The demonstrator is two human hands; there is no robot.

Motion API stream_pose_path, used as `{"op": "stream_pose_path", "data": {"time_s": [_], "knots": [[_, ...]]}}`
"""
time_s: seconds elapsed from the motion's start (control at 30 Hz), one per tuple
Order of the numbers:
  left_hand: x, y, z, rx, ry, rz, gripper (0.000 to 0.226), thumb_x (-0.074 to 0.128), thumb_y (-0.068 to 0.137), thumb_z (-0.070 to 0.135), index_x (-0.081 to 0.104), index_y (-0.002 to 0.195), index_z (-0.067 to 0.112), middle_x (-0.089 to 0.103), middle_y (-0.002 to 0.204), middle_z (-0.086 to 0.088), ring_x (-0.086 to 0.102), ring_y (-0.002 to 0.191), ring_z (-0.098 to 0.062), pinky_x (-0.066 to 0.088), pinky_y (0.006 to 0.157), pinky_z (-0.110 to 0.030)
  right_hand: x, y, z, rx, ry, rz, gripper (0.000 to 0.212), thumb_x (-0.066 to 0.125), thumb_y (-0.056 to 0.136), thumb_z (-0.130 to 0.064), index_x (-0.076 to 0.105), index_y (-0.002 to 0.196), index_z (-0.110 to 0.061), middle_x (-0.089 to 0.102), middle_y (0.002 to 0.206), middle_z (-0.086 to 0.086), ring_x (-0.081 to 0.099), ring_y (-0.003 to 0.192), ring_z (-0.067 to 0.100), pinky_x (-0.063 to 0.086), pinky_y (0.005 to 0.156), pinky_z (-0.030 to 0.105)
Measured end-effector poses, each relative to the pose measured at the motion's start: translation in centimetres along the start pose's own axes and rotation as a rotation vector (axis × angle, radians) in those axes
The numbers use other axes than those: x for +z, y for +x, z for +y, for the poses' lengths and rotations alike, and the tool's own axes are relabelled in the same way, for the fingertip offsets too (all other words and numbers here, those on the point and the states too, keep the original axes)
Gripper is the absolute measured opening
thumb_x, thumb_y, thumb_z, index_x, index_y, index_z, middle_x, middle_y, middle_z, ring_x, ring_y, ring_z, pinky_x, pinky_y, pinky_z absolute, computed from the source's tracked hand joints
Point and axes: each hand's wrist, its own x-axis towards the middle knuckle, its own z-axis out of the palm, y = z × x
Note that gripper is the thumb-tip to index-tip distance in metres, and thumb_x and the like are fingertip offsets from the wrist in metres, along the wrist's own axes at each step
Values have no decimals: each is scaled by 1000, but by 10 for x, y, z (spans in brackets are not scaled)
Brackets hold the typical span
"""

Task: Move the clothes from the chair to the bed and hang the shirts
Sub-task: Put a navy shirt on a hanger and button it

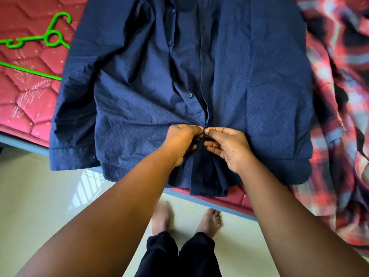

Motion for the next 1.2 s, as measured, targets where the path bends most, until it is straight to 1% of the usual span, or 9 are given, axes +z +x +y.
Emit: {"op": "stream_pose_path", "data": {"time_s": [0.17,0.27,0.37,0.53,0.63,0.87,1.03,1.13,1.2], "knots": [[4,0,1,5,-19,32,22,83,72,20,62,67,12,58,61,-3,55,59,-17,50,63,-31,8,3,5,-86,-78,86,7,73,86,-14,69,81,-13,67,66,-1,59,51,7,53,54,19],[8,2,-1,21,-33,111,32,83,73,17,55,60,12,54,55,-5,51,49,-19,48,54,-28,14,5,17,-207,-126,159,9,69,87,-9,68,79,-12,64,62,0,56,48,5,49,50,18],[18,3,-3,14,-51,199,28,74,82,15,56,63,8,57,59,-9,54,51,-22,50,54,-29,18,8,33,-373,-248,249,5,70,86,-15,70,81,-17,69,69,-1,62,61,10,53,62,30],[31,6,-3,-61,-39,286,17,64,92,24,59,87,8,63,77,-6,63,78,-23,52,73,-32,21,5,43,-490,-448,332,12,62,89,-34,69,91,-24,71,89,-2,67,82,18,54,75,39],[32,8,1,-111,-24,283,24,58,96,28,61,104,6,64,83,-6,63,80,-22,54,77,-34,23,6,39,-512,-520,314,12,56,93,-31,67,94,-25,69,97,-6,65,90,16,52,79,38],[28,5,3,-82,112,218,31,45,103,32,58,109,5,56,73,-3,50,60,-14,42,53,-26,23,6,10,-343,-659,208,15,51,91,-19,60,81,-27,68,88,-5,62,82,19,49,71,32],[18,1,-6,10,77,132,33,51,101,31,53,73,14,41,52,4,37,49,-10,34,47,-24,18,15,-4,-205,-613,94,18,54,93,-14,59,77,-22,61,77,-4,54,73,15,42,67,29],[14,0,-8,42,66,112,38,56,98,31,52,64,14,46,51,1,42,49,-14,40,51,-24,16,18,-16,-113,-599,38,23,52,92,-10,57,72,-20,57,74,-1,48,67,15,37,58,26],[12,1,-3,70,211,117,29,55,99,27,58,77,10,53,65,-3,49,61,-17,44,60,-27,16,16,-24,-40,-617,18,23,51,89,-8,59,71,-19,59,74,0,47,61,15,35,52,24]]}}
